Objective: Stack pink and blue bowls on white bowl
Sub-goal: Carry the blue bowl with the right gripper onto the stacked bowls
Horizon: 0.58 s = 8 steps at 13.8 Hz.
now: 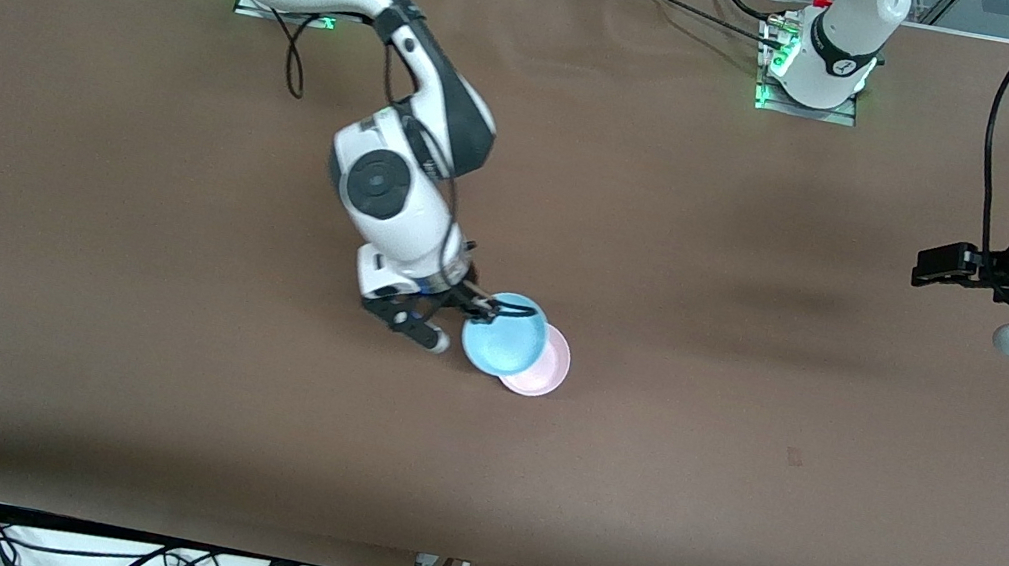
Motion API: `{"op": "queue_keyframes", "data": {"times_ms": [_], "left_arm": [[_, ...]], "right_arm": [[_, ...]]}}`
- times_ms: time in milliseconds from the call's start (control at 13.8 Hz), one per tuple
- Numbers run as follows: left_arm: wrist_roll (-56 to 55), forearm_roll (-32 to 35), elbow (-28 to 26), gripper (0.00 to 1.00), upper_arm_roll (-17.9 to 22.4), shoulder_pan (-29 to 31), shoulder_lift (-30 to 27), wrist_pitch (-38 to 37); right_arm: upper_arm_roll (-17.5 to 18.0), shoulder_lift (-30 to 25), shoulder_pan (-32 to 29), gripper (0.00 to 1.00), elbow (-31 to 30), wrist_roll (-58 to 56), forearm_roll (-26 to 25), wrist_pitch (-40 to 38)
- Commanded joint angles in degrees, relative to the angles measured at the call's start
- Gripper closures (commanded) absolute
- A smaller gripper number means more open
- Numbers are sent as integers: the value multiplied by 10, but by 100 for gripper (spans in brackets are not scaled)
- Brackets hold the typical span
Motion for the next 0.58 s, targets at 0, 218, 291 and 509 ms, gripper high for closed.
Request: {"op": "queue_keyframes", "data": {"times_ms": [0,218,291,509], "left_arm": [[14,2,12,0,0,3,5,-4],[15,2,12,0,-1,3,5,-4],[15,2,12,0,0,3,5,-4],[14,1,12,0,0,3,6,-4]], "right_arm": [[-5,27,7,100,38,22,-3,11],[-26,61,36,100,83,39,-6,20],[-42,70,52,100,93,41,-6,21],[-67,85,68,100,99,35,-13,32]]}}
